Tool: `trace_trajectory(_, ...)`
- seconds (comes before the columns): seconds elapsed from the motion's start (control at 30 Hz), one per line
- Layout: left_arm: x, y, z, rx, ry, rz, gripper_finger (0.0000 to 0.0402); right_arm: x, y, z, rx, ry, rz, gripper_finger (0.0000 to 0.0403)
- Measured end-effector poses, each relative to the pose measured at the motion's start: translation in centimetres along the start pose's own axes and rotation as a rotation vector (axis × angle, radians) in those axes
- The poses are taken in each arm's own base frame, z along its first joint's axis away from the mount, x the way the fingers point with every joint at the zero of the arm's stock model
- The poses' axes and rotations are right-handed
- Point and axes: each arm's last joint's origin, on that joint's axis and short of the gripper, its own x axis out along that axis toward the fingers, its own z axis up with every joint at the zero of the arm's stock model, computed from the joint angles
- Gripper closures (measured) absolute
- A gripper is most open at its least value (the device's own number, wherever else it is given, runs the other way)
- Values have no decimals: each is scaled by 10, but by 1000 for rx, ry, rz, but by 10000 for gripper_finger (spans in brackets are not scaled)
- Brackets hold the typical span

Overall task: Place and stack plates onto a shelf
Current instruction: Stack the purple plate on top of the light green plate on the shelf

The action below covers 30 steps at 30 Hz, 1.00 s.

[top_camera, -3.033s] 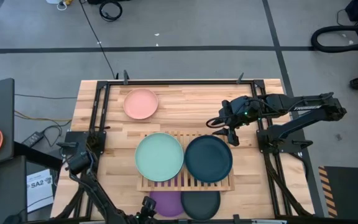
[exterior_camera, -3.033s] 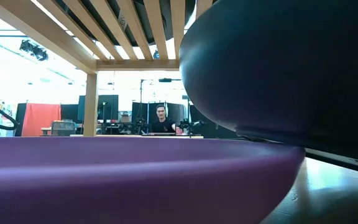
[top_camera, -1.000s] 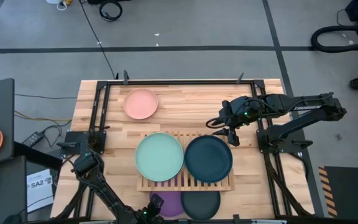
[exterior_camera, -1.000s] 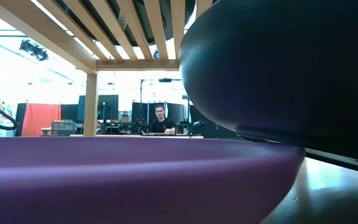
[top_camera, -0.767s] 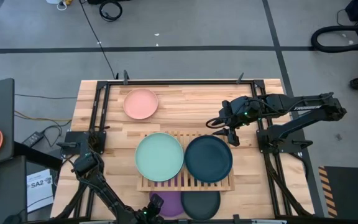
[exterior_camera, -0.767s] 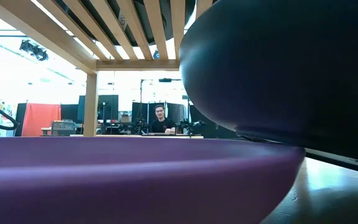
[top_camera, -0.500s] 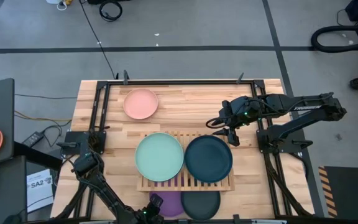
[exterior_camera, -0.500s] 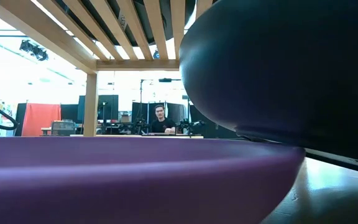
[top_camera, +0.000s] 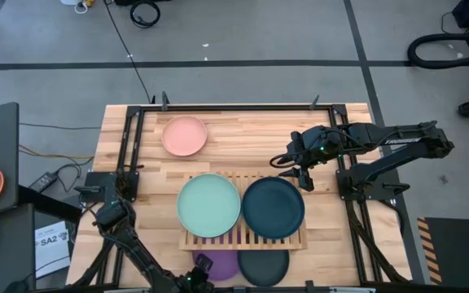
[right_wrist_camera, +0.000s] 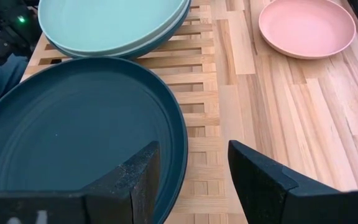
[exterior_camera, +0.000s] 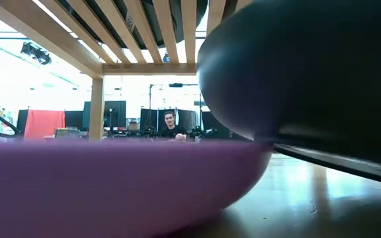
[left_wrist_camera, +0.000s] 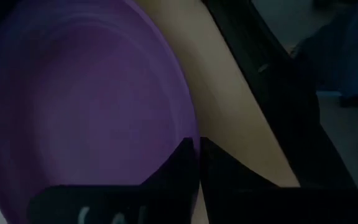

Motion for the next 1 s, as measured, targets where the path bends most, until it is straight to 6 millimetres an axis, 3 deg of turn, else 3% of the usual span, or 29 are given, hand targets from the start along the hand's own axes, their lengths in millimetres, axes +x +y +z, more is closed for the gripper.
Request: trace_trajectory(1.0,-48,5,33,-174,-24,-215,384,0,0,0,0,0,0,208)
